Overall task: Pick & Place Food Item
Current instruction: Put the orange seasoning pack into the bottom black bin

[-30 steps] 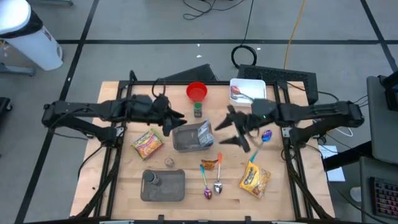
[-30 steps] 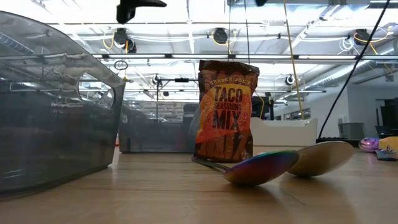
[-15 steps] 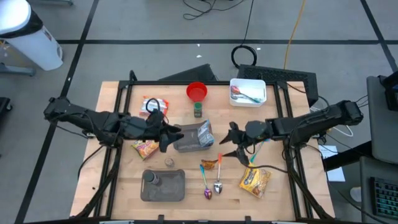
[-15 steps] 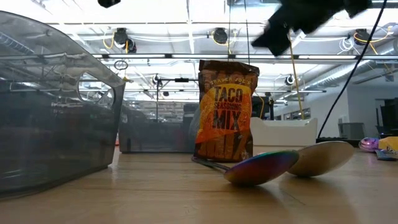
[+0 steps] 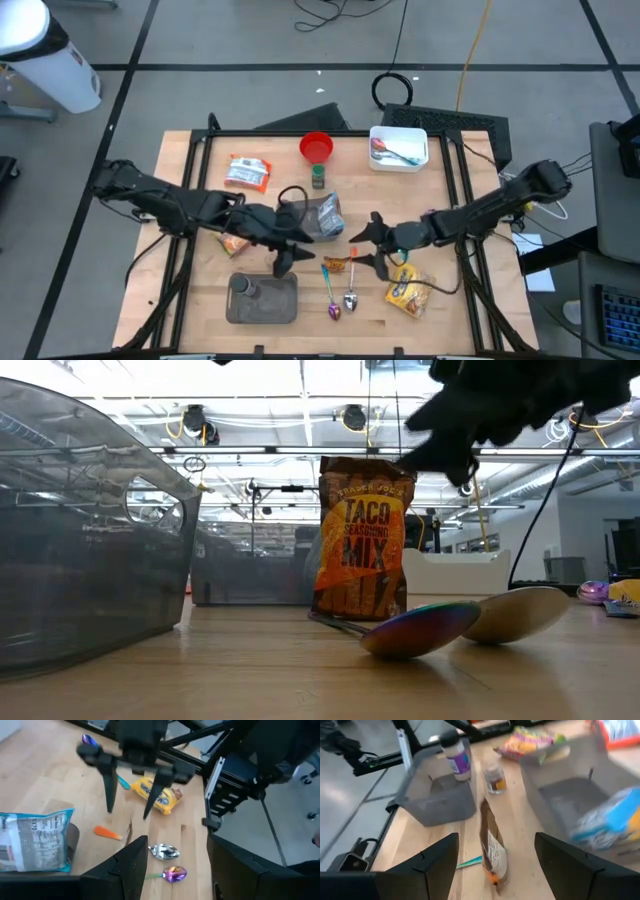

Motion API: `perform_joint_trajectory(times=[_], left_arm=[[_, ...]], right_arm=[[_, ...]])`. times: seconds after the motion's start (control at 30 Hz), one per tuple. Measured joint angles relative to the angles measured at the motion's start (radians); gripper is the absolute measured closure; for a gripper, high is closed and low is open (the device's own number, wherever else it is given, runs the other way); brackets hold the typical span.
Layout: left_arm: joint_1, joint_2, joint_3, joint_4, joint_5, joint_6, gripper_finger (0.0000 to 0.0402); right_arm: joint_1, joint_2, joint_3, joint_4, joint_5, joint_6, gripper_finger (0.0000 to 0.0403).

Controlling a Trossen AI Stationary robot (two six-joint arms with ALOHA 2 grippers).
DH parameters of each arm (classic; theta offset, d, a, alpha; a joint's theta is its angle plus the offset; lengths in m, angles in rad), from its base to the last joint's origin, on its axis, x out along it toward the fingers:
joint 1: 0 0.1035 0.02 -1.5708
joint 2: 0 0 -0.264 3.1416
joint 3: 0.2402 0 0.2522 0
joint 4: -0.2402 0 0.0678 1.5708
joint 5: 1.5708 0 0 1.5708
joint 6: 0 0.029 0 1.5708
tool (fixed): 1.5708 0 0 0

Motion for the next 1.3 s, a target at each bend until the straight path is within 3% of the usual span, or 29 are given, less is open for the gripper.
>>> perform_joint_trajectory(times=[0.17,0.43,0.57,0.87,1.07,1.3], left_arm=[[0.019,-0.036,0.001,-0.016,0.007,0.046,0.0188],[0.040,-0.106,0.002,-0.075,0.000,0.064,0.0188],[0.039,-0.108,0.001,-0.082,-0.001,0.061,0.0188],[0.039,-0.108,0.001,-0.080,-0.023,0.022,0.0188],[0.042,-0.107,0.001,-0.068,-0.048,0.041,0.0188],[0.102,-0.107,0.001,0.020,-0.007,0.091,0.0188]], right_arm=[[0.000,0.108,0.000,0.051,0.003,0.102,0.0149],[-0.001,0.139,0.000,0.076,0.006,0.143,0.0166],[-0.002,0.138,0.000,0.068,-0.002,0.129,0.0217],[-0.002,0.124,0.000,0.084,-0.027,0.100,0.0389],[-0.024,0.057,0.054,0.073,-0.027,0.034,0.0400],[-0.083,-0.064,0.223,-0.210,-0.052,-0.102,0.0402]])
